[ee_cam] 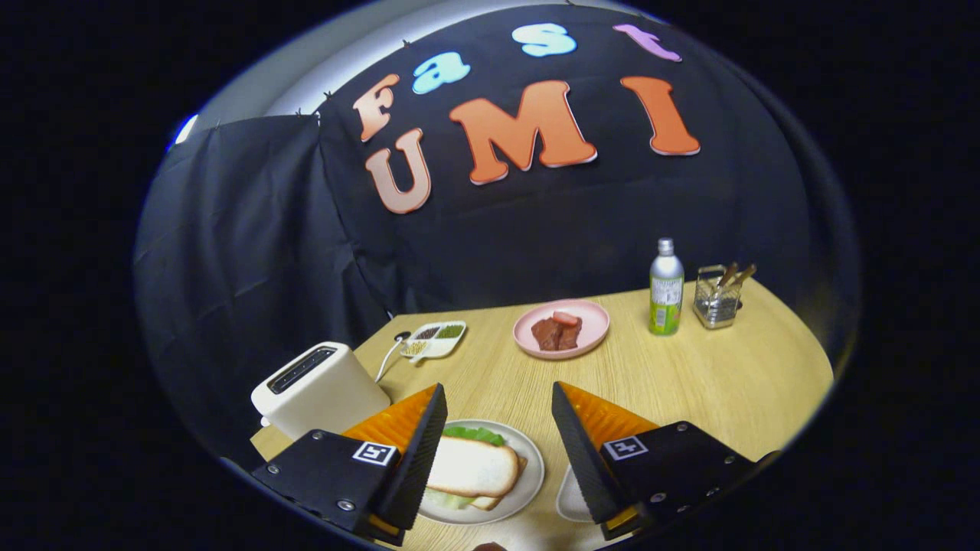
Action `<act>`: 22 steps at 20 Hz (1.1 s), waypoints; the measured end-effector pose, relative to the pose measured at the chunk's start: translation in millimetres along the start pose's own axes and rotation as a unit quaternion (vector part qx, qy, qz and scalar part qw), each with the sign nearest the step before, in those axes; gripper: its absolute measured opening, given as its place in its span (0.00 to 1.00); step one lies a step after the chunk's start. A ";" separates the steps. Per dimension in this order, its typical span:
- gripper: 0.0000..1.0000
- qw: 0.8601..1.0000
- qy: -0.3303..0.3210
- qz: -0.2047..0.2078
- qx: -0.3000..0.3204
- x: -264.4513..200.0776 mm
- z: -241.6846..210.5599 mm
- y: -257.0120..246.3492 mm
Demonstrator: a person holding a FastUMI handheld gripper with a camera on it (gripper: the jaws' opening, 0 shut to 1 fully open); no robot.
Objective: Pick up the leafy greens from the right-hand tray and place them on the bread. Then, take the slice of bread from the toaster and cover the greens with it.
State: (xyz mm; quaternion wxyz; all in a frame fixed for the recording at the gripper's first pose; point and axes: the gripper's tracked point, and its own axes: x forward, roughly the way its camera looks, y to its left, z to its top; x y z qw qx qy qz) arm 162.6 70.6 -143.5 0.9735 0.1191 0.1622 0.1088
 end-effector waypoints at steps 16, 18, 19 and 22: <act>0.95 0.956 -0.249 -0.082 -0.128 -102.0 122.0 19.7; 0.96 0.955 -0.252 -0.089 -0.127 -106.8 125.6 20.4; 0.96 0.955 -0.252 -0.093 -0.126 -109.3 125.6 19.7; 0.97 0.954 -0.258 -0.094 -0.121 -109.4 127.5 18.3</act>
